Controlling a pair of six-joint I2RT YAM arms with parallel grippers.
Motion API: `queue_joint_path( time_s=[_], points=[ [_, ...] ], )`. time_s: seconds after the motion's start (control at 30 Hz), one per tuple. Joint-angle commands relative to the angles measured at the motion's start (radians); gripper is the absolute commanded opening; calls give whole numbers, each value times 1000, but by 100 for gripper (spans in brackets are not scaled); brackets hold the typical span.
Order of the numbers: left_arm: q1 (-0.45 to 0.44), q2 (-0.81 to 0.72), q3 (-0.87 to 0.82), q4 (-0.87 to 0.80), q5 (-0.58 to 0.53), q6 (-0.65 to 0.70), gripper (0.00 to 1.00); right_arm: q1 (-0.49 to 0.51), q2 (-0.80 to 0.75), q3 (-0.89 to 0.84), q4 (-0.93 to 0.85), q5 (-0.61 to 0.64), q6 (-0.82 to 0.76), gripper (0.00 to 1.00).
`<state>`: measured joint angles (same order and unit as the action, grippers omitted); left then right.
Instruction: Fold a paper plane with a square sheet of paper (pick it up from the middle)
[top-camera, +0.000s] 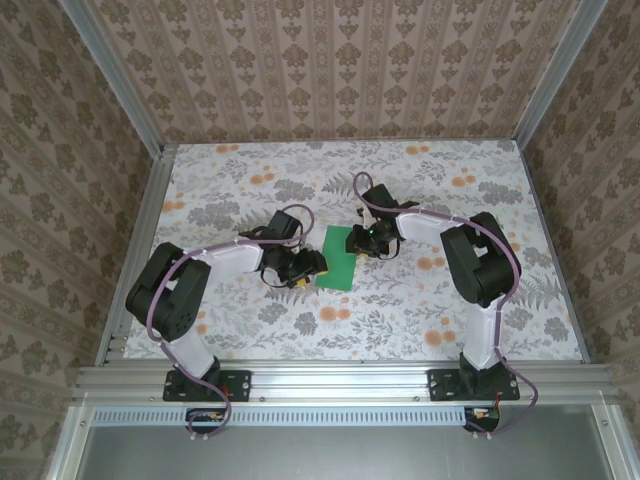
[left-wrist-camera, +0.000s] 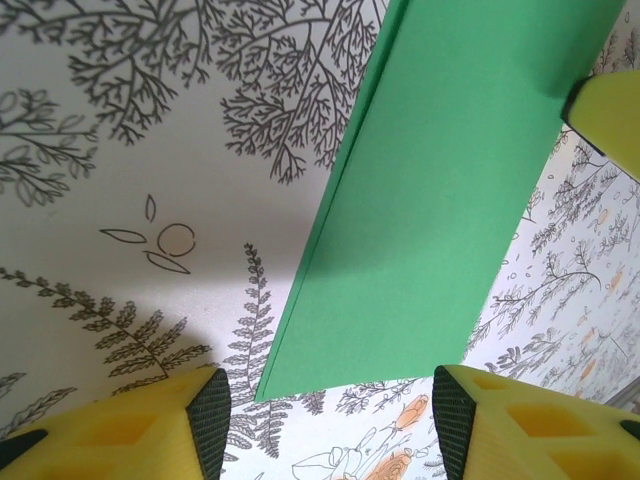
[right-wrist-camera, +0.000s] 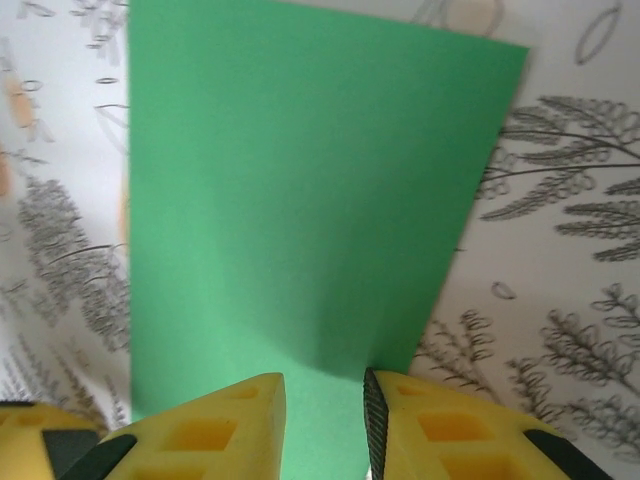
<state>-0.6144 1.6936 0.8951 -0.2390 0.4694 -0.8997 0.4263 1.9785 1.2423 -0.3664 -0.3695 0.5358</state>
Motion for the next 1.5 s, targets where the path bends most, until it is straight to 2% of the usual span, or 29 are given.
queue_joint_path(
  time_s=[0.0,0.5,1.27,1.47],
  points=[
    [-7,20,5,-14,29,-23,59,-8,38,17,-17,37,25,29],
    [-20,41,34,11,100,-33,60,-19,65,-17,-14,46,43,30],
    [-22,77,44,89,104,-57,56,-19,66,-30,-2,25,46,29],
    [-30,71,48,122,127,-62,49,-20,64,-34,2,23,46,29]
  ],
)
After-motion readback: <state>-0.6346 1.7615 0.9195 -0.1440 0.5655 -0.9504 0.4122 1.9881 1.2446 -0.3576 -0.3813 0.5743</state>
